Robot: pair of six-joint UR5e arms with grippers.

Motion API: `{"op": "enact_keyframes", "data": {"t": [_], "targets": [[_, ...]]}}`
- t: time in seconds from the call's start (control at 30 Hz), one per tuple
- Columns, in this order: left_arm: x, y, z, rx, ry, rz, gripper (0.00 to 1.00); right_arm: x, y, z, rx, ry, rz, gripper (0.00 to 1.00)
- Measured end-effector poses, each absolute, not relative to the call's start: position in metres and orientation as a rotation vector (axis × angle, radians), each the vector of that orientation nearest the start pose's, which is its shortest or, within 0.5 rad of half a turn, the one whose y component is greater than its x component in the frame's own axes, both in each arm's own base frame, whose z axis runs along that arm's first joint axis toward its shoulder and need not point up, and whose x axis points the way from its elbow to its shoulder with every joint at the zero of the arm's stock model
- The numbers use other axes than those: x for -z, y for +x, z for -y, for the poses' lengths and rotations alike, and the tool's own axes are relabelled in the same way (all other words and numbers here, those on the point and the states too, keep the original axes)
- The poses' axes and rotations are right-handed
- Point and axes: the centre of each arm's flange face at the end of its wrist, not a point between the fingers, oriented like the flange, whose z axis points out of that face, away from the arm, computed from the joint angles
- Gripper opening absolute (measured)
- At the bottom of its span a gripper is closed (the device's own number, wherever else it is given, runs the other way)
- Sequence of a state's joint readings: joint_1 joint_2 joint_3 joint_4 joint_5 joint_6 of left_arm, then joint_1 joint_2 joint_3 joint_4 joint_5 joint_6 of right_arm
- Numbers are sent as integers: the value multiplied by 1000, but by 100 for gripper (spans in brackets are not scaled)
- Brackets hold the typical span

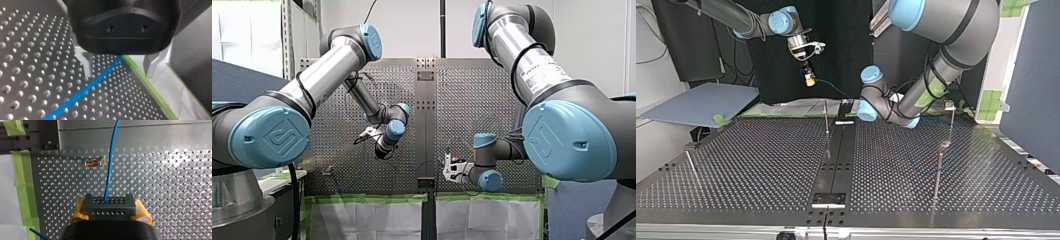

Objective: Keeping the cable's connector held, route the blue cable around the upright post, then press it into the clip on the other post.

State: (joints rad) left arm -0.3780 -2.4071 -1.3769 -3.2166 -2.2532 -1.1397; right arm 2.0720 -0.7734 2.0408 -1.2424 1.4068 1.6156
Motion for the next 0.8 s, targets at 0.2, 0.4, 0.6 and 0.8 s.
{"op": "enact_keyframes", "data": {"t": [0.2, 0.4, 0.6, 0.8], "targets": [[-85, 547, 302, -773, 577, -2165, 99, 17, 380, 381, -1694, 1698, 878, 0], [-84, 540, 310, -741, 601, -2180, 99, 17, 380, 381, -1695, 1698, 877, 0], [-84, 533, 320, -706, 593, -2189, 99, 17, 380, 381, -1695, 1697, 876, 0], [-82, 530, 330, -629, 567, -2193, 99, 17, 380, 380, -1695, 1699, 876, 0]]}}
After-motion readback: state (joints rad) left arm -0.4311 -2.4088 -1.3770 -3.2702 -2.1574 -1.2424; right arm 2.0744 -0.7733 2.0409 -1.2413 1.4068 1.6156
